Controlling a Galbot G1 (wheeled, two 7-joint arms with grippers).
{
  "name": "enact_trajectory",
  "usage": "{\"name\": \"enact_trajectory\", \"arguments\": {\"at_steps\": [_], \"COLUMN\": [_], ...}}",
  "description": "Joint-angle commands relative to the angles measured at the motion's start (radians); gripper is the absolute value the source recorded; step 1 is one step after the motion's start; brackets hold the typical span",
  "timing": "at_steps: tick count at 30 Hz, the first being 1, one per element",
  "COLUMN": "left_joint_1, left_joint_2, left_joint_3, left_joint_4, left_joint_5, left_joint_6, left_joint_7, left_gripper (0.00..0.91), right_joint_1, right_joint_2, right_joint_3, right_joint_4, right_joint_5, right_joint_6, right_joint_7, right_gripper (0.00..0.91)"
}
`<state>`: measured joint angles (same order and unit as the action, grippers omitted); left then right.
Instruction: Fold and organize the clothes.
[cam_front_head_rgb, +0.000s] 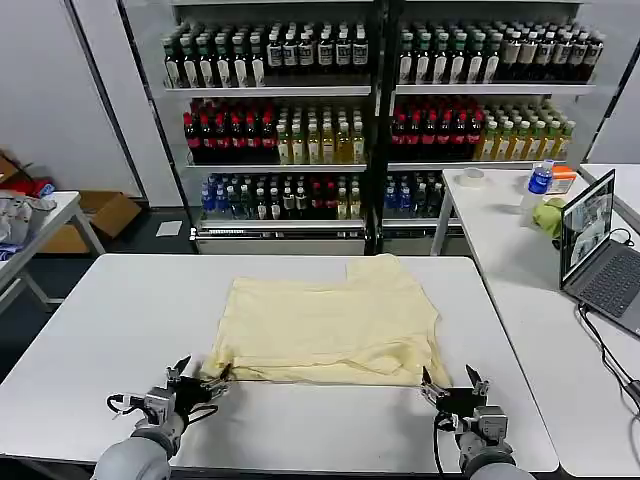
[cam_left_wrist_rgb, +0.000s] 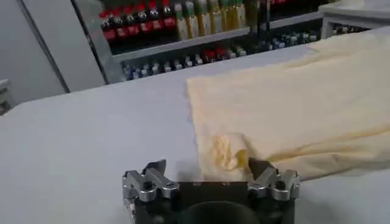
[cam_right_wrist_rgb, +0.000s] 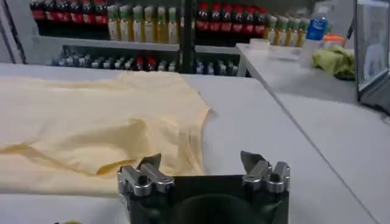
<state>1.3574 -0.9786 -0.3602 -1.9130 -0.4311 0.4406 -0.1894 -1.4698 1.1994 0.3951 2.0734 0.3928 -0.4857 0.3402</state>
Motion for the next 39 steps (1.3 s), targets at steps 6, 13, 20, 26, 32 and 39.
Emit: {"name": "enact_trajectory", "arguments": {"at_steps": [6,13,20,26,32,39], "left_joint_1": [0.01,0.014,0.071,0.16,0.224,0.329], "left_joint_2": [0.002,0.001,0.002,0.002,0.003,0.005], "left_joint_3": [-0.002,-0.003,-0.028,-0.058,-0.088,-0.118], "left_joint_4": [0.009,0.002,-0.064,-0.163,-0.223,-0.296], "left_joint_5": [-0.017,-0.021,-0.03,-0.024,-0.021,0.005], "left_joint_6": [0.004,0.006,0.003,0.0,0.0,-0.008], "left_joint_7": [0.006,0.011,0.011,0.008,0.003,0.001], "left_gripper": [0.01,0.01,0.01,0.01,0.01,0.01], "right_joint_1": [0.0,0.001,-0.039,-0.109,-0.21,-0.323], "right_joint_2": [0.007,0.001,-0.005,-0.021,-0.043,-0.045], "right_joint_3": [-0.018,-0.016,-0.006,0.021,0.046,0.063], "right_joint_4": [-0.015,-0.014,0.033,0.101,0.205,0.28], "right_joint_5": [0.055,0.071,0.067,0.051,0.017,-0.028], "right_joint_6": [-0.016,-0.019,-0.019,-0.017,-0.014,-0.011], "right_joint_7": [0.018,0.018,0.014,0.009,0.003,0.002], "right_gripper": [0.0,0.0,0.0,0.0,0.0,0.0]}}
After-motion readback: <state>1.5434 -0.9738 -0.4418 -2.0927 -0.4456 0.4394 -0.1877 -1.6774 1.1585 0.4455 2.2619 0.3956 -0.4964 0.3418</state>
